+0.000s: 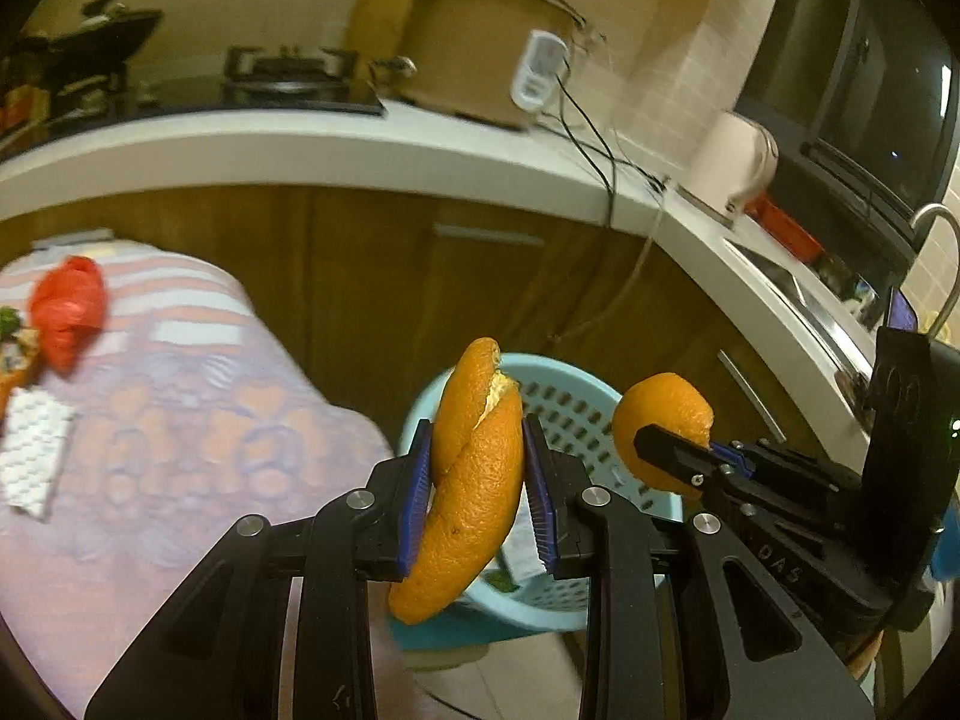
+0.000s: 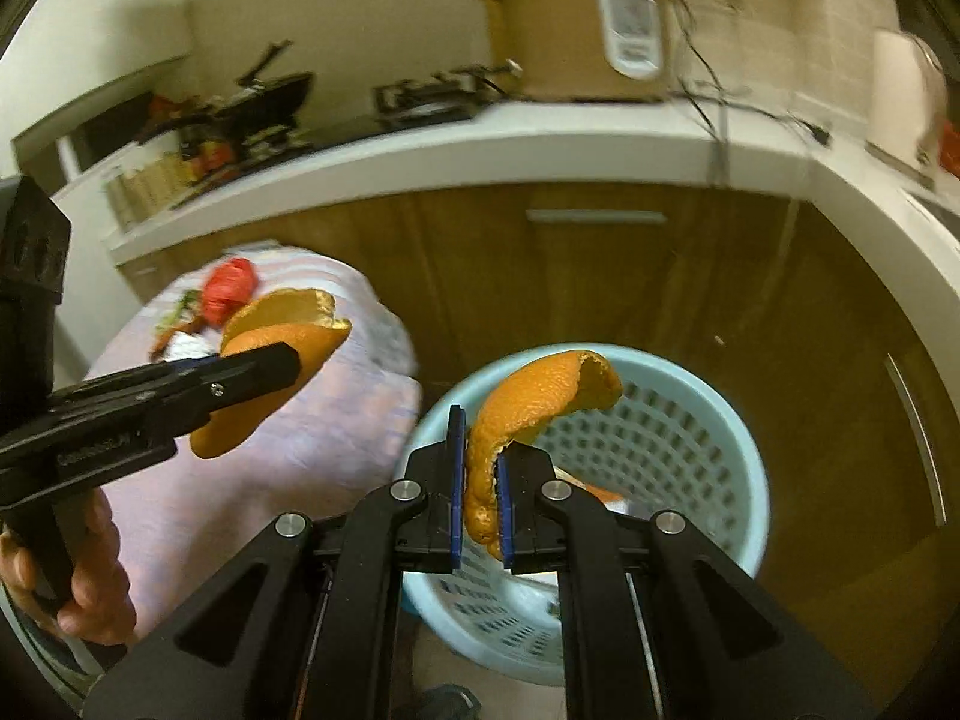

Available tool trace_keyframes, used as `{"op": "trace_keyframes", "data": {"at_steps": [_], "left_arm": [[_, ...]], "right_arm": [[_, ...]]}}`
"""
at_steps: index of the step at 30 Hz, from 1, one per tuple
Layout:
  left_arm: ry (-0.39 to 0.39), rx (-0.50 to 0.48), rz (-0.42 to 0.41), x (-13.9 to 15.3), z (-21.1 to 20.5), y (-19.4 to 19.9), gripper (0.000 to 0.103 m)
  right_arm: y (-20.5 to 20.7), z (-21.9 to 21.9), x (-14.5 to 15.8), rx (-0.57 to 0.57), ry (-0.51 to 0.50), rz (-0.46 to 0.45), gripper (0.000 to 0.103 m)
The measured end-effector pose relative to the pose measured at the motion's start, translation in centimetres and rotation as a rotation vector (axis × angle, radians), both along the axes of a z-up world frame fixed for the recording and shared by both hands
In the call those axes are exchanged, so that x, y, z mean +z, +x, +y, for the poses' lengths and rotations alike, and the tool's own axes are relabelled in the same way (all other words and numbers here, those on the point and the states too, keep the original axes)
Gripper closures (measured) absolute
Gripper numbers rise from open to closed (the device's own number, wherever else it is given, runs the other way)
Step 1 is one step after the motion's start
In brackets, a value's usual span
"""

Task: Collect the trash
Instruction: 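Carry both orange peels over the blue basket and open both tools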

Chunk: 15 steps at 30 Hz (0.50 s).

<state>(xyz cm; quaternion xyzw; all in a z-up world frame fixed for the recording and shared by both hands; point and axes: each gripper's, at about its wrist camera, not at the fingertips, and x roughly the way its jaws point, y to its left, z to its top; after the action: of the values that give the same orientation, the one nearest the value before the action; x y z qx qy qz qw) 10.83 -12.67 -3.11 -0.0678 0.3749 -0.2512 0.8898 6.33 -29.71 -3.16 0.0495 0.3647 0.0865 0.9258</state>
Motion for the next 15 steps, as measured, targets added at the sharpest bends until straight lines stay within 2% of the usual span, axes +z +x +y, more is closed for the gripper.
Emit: {"op": "trace_keyframes", "data": {"at_steps": [7,10,12,15], "left_arm": [[0.033,-0.026,0.042,-2.0,-3.2,1.6,0.075],[0.054,-0.038,0.065,-2.7,-3.9,2.1,0.071],[0.071,-0.036,0.082,-3.2,-4.1,2.3,0.052],[0.075,-0.023,0.084,-3.4,-3.7,2.4,0.049]], "right_arm": [[0.8,-2.8,-2.8,-0.055,0.026,0.117,0.096],[1.6,-3.2,-4.1,-0.053,0.047,0.177,0.095],[1.9,-3.5,-4.9,-0.054,0.062,0.221,0.094],[1.9,-3.6,-5.6,-0.052,0.069,0.254,0.089]]}}
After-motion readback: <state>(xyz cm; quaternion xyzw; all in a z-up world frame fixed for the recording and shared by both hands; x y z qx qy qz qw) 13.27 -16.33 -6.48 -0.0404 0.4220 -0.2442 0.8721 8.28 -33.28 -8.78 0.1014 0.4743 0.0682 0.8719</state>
